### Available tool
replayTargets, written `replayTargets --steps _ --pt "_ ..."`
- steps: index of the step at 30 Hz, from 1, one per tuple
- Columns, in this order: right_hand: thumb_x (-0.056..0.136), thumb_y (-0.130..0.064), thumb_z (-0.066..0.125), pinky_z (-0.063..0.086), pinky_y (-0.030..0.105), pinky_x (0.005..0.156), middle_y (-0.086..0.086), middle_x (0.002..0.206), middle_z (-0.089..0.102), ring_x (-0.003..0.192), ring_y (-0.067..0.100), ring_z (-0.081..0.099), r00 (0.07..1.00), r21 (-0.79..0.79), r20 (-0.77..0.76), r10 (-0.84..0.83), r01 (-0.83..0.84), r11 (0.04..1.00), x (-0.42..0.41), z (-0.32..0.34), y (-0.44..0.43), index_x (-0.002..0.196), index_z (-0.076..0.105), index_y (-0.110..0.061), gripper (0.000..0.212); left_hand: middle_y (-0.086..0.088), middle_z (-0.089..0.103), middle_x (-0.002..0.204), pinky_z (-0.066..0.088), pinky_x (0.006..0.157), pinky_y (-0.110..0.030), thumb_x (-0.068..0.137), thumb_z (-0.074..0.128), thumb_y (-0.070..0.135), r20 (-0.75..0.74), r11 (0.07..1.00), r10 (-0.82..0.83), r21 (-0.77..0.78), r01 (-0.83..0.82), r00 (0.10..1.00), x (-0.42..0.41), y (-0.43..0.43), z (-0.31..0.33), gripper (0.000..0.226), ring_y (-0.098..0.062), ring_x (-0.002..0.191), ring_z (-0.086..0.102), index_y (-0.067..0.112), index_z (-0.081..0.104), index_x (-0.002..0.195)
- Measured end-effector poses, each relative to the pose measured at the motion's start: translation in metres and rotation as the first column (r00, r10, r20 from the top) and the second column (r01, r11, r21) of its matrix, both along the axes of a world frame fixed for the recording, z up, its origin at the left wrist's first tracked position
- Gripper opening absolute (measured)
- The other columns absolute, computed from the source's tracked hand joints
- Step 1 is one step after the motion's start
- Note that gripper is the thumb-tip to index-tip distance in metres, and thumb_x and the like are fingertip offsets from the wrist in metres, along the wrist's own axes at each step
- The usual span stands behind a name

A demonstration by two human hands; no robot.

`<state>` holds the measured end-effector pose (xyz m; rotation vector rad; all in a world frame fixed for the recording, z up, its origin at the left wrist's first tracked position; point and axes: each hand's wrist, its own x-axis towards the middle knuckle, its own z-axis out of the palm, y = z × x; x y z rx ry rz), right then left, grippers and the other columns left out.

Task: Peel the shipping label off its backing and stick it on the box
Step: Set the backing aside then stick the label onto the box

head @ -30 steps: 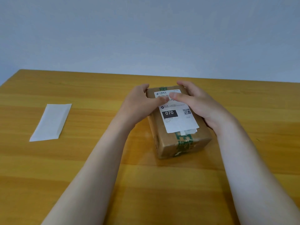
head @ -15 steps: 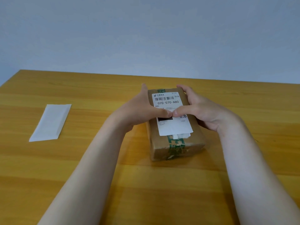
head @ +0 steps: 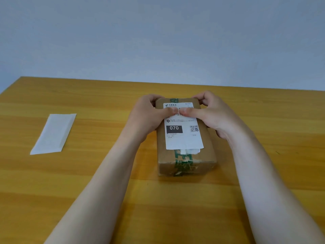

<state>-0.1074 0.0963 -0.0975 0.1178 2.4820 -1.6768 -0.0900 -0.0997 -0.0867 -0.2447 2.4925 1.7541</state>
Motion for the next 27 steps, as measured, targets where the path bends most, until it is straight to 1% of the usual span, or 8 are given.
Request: replayTargets --steps 5,9,12,16,18,20,23,27 --pt "0.084 -0.034 0.087 0.053 0.030 0.064 0.000 0.106 0.078 0.090 0.018 0.076 0.997 -0.031 -0.037 -0.069 0.068 0.997 0.000 0.001 -0.004 0.103 0.068 -0.019 0.031 0.000 0.081 0.098 0.066 0.069 -0.043 0.088 0.084 0.031 0.008 0.998 0.041 0.040 -0.042 0.999 -0.002 -0.001 -0.004 0.024 -0.021 0.086 0.080 0.022 0.074 0.109" --pt "0.093 -0.028 0.080 0.050 0.020 0.054 -0.006 0.086 0.079 0.065 -0.001 0.070 0.994 -0.051 -0.069 -0.088 0.085 0.995 0.001 0.002 -0.005 0.096 0.071 -0.016 0.016 0.002 0.080 0.091 0.064 0.068 -0.042 0.095 0.075 0.032 -0.013 0.995 0.082 0.054 -0.081 0.997 -0.003 0.000 -0.005 0.010 -0.026 0.092 0.078 0.025 0.078 0.101" --pt "0.097 -0.023 0.074 0.054 0.024 0.063 -0.008 0.092 0.078 0.074 0.001 0.071 0.983 -0.081 -0.115 -0.140 0.131 0.988 0.000 0.002 -0.007 0.102 0.072 -0.019 0.007 0.002 0.078 0.104 0.064 0.074 -0.044 0.100 0.069 0.032 -0.022 0.996 0.080 0.044 -0.079 0.997 -0.004 0.002 -0.005 0.019 -0.025 0.098 0.076 0.023 0.075 0.115" --pt "0.100 -0.033 0.071 0.056 0.021 0.088 -0.013 0.132 0.069 0.113 0.000 0.069 0.989 -0.196 -0.113 -0.093 0.069 0.978 -0.001 0.006 -0.004 0.135 0.065 -0.028 0.036 0.001 0.060 0.146 0.056 0.104 -0.048 0.101 0.069 0.030 -0.069 0.978 0.099 0.188 -0.084 0.993 -0.003 0.004 -0.001 0.050 -0.020 0.130 0.061 0.026 0.053 0.148" --pt "0.094 -0.039 0.076 0.055 0.020 0.092 -0.014 0.142 0.062 0.121 -0.004 0.065 0.996 -0.220 -0.090 0.000 -0.020 0.975 0.000 0.006 0.001 0.142 0.060 -0.035 0.050 0.002 0.051 0.155 0.052 0.107 -0.040 0.096 0.076 0.031 -0.098 0.989 0.038 0.146 -0.024 0.994 -0.001 0.003 0.002 0.063 -0.017 0.139 0.053 0.031 0.047 0.152" --pt "0.090 -0.037 0.082 0.056 0.018 0.090 -0.018 0.140 0.061 0.113 -0.012 0.065 0.993 -0.158 -0.062 0.105 -0.113 0.981 0.001 0.007 0.006 0.145 0.057 -0.039 0.060 0.008 0.056 0.144 0.055 0.095 -0.031 0.092 0.080 0.032 -0.104 0.994 -0.065 0.076 0.073 0.992 0.002 0.004 0.005 0.068 -0.010 0.124 0.060 0.035 0.048 0.152" --pt "0.086 -0.033 0.086 0.058 0.030 0.097 -0.014 0.142 0.059 0.119 0.000 0.065 0.982 -0.062 -0.011 0.189 -0.190 0.980 0.003 0.009 0.014 0.152 0.051 -0.043 0.075 0.020 0.058 0.127 0.060 0.092 -0.035 0.088 0.082 0.039 -0.063 0.981 -0.194 -0.034 0.192 0.979 0.006 0.003 0.006 0.064 -0.011 0.115 0.064 0.041 0.057 0.147" --pt "0.081 -0.035 0.089 0.058 0.034 0.095 -0.017 0.136 0.058 0.118 0.007 0.066 0.984 -0.024 -0.003 0.175 -0.175 0.984 0.005 0.013 0.014 0.152 0.050 -0.046 0.081 0.021 0.061 0.121 0.066 0.081 -0.039 0.093 0.079 0.034 -0.044 0.983 -0.180 0.013 0.181 0.983 0.005 0.001 0.005 0.046 -0.012 0.102 0.073 0.040 0.067 0.137"
